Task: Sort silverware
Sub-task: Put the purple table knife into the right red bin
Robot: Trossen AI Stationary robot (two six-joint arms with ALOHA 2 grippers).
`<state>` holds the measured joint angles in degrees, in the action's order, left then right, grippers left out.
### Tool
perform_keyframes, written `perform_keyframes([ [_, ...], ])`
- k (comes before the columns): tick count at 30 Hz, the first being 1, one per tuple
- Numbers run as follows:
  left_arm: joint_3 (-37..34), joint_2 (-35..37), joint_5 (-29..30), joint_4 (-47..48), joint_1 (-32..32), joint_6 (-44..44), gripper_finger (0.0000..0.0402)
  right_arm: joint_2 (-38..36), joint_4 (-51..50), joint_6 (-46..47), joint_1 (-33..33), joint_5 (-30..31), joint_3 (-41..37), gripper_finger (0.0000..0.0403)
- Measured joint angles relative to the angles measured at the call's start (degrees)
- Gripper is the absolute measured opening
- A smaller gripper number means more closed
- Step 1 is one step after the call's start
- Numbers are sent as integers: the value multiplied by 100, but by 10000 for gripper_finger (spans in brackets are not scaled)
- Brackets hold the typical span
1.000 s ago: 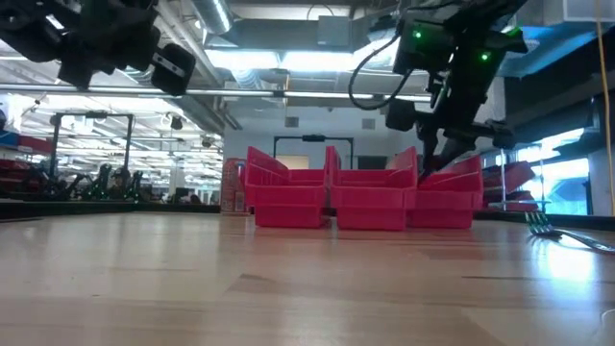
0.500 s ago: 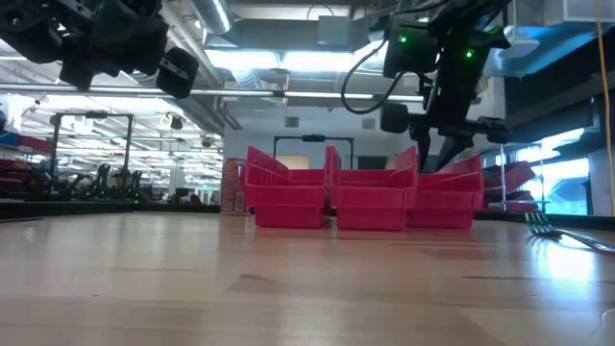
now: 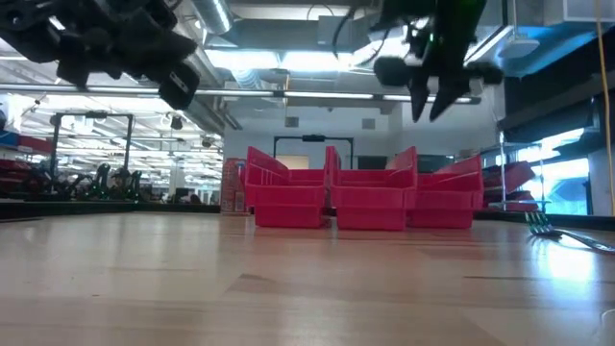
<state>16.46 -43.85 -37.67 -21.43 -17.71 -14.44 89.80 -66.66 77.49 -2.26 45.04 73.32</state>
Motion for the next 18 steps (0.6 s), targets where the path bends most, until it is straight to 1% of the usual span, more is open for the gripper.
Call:
perform_keyframes([
  [1,46,96,87,73,95,-30,0,-5,-190,-8,76,49,142,112],
  [3,150,295,580,468,364,43,0,-7,-486,-88,243,175,391,112],
  [6,324,475,1874,1248,931,456,0,-7,-671,-149,525,395,568,112],
  [8,463,489,2783,1697,1311,508,0,-7,-697,-152,682,542,594,112],
  [10,587,471,3527,1985,1650,385,0,-7,-703,-153,790,601,594,112],
  [13,747,437,4782,2504,2110,-182,0,-7,-698,-154,928,610,574,112],
  [15,805,425,5558,3087,2384,-650,0,-7,-705,-190,997,678,566,112],
  [18,957,345,6334,3939,2762,-1495,0,-7,-695,-292,1083,774,566,112],
])
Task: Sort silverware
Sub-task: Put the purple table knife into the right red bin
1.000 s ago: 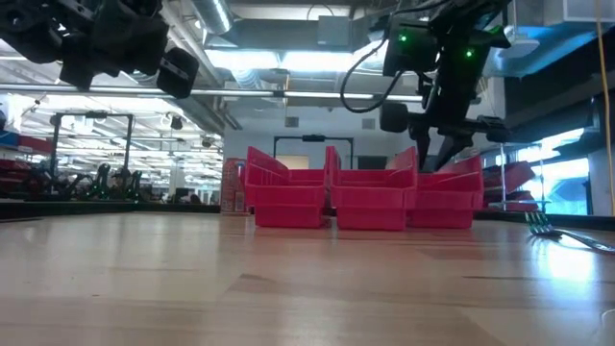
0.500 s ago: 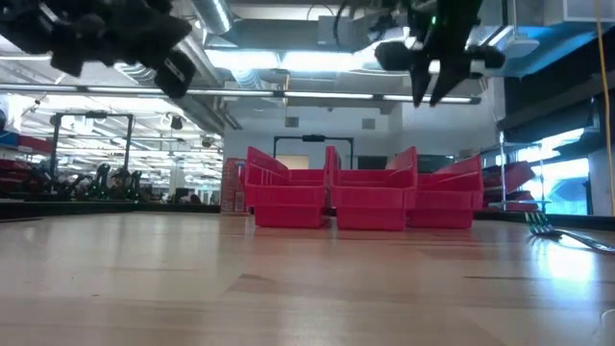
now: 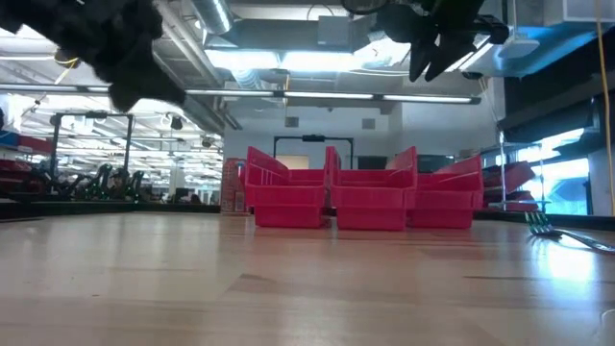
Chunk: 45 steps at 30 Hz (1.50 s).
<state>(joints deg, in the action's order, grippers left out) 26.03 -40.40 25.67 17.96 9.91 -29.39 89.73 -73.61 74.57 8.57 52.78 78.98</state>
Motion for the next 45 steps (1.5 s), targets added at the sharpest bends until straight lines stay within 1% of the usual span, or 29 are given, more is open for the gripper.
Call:
perform_keyframes([
  [4,278,-279,616,1140,456,-1341,0,0,11,-3,60,33,0,112],
  [7,410,-605,717,1703,725,-2137,0,18,33,-3,96,35,0,112],
  [9,477,-866,624,2035,850,-2708,0,36,48,-3,128,34,0,112],
  [11,517,-1149,318,2547,896,-3351,0,79,109,-3,132,34,0,112],
  [13,517,-1472,18,2982,906,-3783,0,90,192,-5,132,12,0,112],
  [14,517,-1605,-26,3118,934,-3955,0,96,243,-9,132,-7,0,112],
  [19,519,-1842,-170,3243,1166,-4641,0,129,552,-178,132,-31,-36,112],
  [22,519,-1843,-477,3437,1238,-5228,0,129,784,-181,132,-53,-147,112],
  [26,518,-1863,-1164,3766,1263,-5143,0,129,1050,-185,120,-212,-317,112],
  [29,522,-1876,-1411,3763,1300,-5077,0,129,1113,-228,121,-235,-445,112],
  [32,520,-1969,-2025,3743,1300,-4520,0,129,1118,-440,117,-235,-540,112],
  [34,519,-2105,-2393,3624,1300,-4337,0,129,1029,-719,117,-239,-562,112],
  [39,517,-2677,-3075,3201,1309,-3915,0,129,1007,-1490,117,-236,-564,112],
  [41,517,-2978,-3440,3225,1251,-3938,0,129,1008,-1640,117,-183,-562,112],
  [45,522,-3454,-3890,3232,1292,-4127,0,129,1012,-1728,117,-46,-562,112],
])
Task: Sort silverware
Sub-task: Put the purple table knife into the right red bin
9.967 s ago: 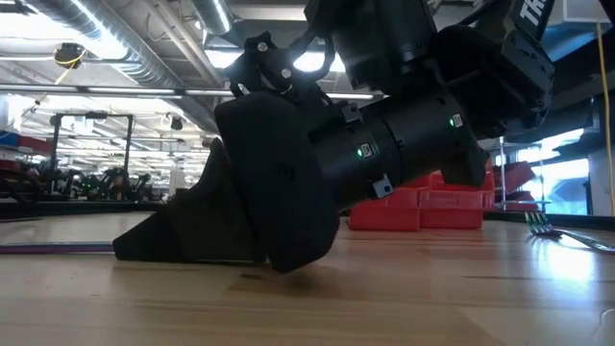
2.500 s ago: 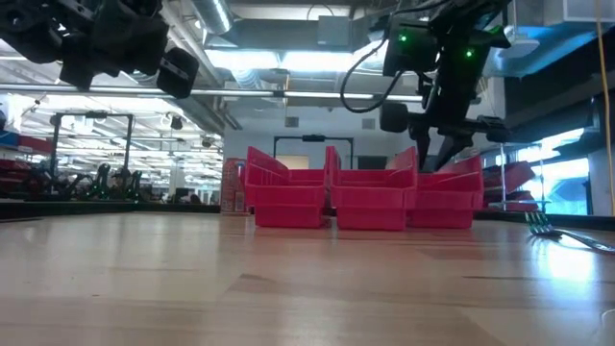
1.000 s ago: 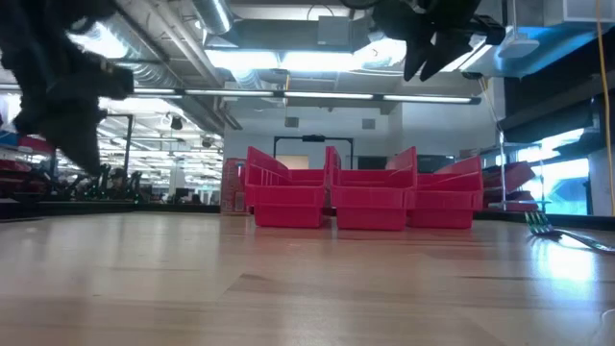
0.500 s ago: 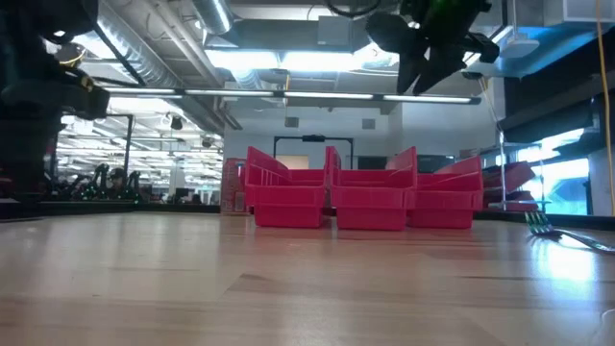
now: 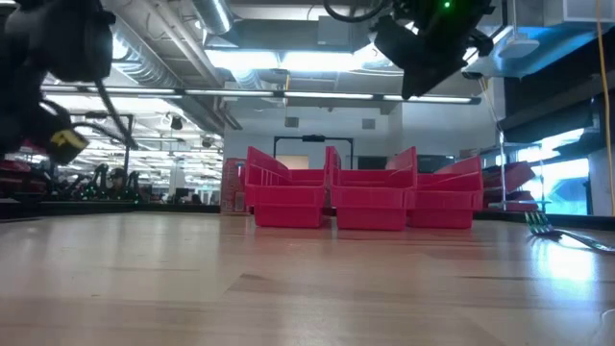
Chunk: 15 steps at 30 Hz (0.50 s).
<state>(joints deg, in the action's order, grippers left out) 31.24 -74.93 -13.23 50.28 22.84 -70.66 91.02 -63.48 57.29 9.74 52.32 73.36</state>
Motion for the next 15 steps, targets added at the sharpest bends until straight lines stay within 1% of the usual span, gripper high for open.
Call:
perform_keyframes([
  [2,6,-123,-221,2,53,-21,0,0,0,-18,0,10,0,112],
  [3,27,-144,-232,11,92,10,0,0,0,-20,0,5,0,112],
  [7,240,-141,-121,-44,253,116,0,0,17,-21,0,-16,0,112],
  [11,540,-134,-87,-21,387,516,0,0,27,-21,0,-39,0,112],
  [15,671,-131,-62,26,501,550,0,0,53,-21,0,-38,0,112],
])
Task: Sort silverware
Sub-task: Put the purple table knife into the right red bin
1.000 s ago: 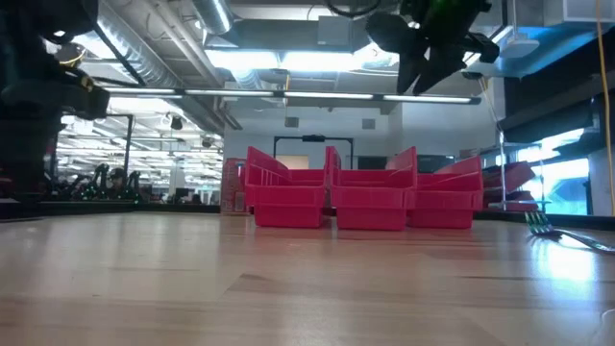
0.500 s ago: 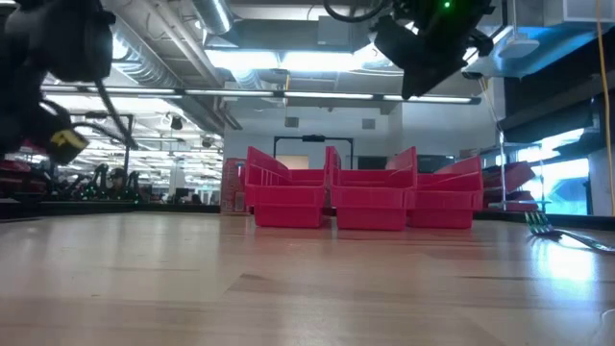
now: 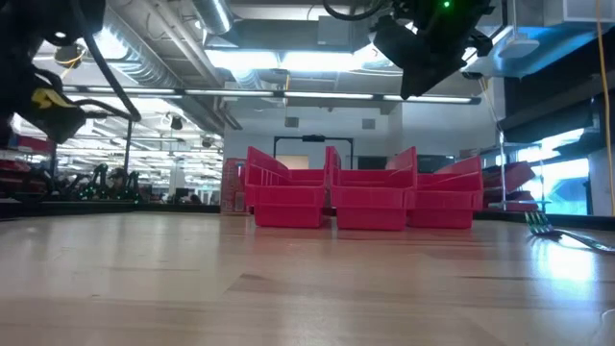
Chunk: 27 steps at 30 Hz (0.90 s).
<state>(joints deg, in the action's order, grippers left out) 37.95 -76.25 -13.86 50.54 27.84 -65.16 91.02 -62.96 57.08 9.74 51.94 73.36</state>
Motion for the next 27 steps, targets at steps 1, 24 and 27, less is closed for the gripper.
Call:
perform_keyframes([
  [1,0,0,-39,54,15,-48,0,0,1,0,0,0,0,112],
  [24,-2,-299,-244,96,677,-665,0,0,11,2,0,0,2,112],
  [27,-2,-436,-212,28,771,-699,0,0,11,2,0,0,2,112],
])
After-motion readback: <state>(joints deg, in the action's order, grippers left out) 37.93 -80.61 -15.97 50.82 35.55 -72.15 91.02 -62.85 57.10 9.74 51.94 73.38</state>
